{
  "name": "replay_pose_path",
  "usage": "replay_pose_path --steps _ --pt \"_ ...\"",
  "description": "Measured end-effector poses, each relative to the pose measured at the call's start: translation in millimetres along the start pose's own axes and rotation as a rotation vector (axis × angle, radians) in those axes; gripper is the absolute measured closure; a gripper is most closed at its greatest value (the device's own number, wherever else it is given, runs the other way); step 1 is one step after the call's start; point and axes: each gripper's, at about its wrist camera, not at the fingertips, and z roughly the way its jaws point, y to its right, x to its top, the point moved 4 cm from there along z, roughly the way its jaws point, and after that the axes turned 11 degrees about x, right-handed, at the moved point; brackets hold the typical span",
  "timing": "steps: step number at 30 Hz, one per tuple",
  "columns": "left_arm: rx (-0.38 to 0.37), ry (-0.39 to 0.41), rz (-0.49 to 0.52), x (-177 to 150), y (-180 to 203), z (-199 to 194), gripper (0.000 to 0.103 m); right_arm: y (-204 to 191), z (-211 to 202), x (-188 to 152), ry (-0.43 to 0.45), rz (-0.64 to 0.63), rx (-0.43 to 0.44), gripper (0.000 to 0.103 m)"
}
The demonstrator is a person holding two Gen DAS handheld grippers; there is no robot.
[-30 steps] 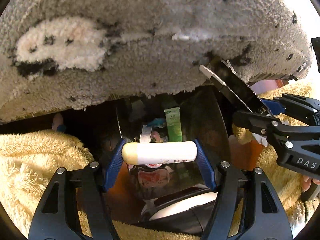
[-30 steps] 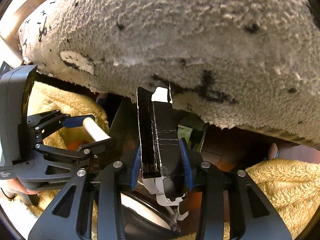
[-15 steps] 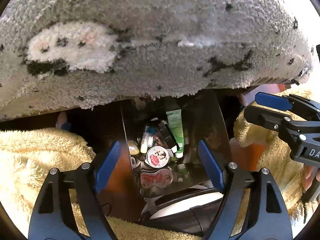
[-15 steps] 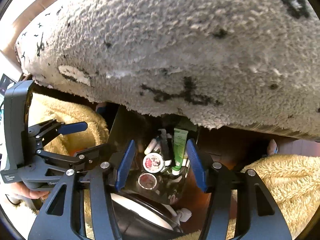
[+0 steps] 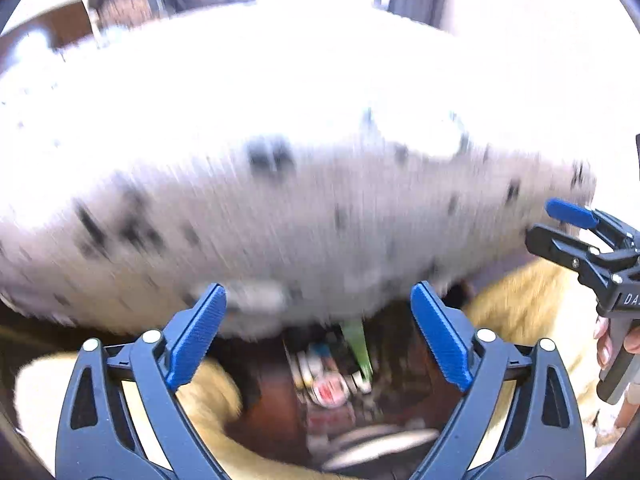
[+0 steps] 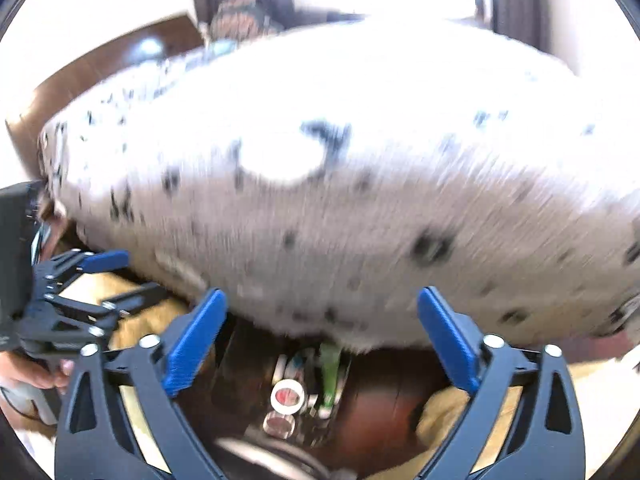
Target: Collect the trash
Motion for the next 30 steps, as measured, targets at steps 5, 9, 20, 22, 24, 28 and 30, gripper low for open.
replay_pose_path --steps 5,9,20,22,24,28,30 --pt "0.042 0.204 -0.01 51.7 -7.6 -64.2 0.008 -7.4 -61.7 44.0 0.19 -0.053 -0.112 0.004" --pt "0.056 0.334 -0.009 76.8 -5.4 -104.2 0.008 -14.2 -99.0 70.5 0.302 -0.085 -0.162 0.004" --pt "0.087 0.504 -0.066 122.5 -15.6 -151.3 0.008 -35.3 -170.4 127.6 0.542 -0.17 -0.177 0.003" --pt "0.094 0.523 -0.057 127.8 -14.4 -156.5 0.008 -37.3 -168.4 135.7 0.536 -0.175 -0.181 0.003" --pt "0.097 0.532 -0.054 130.9 -14.4 -159.5 0.008 -37.5 -162.3 140.7 0.519 -0.173 -0.192 0.003" --pt "0.108 0.517 -0.068 128.0 -14.5 -153.3 0.008 -39.5 -150.8 134.2 0.487 -0.159 -0.2 0.003" --pt "0.091 0.495 -0.092 123.4 -15.4 -146.7 0.008 -41.6 -143.5 126.8 0.466 -0.156 -0.221 0.003"
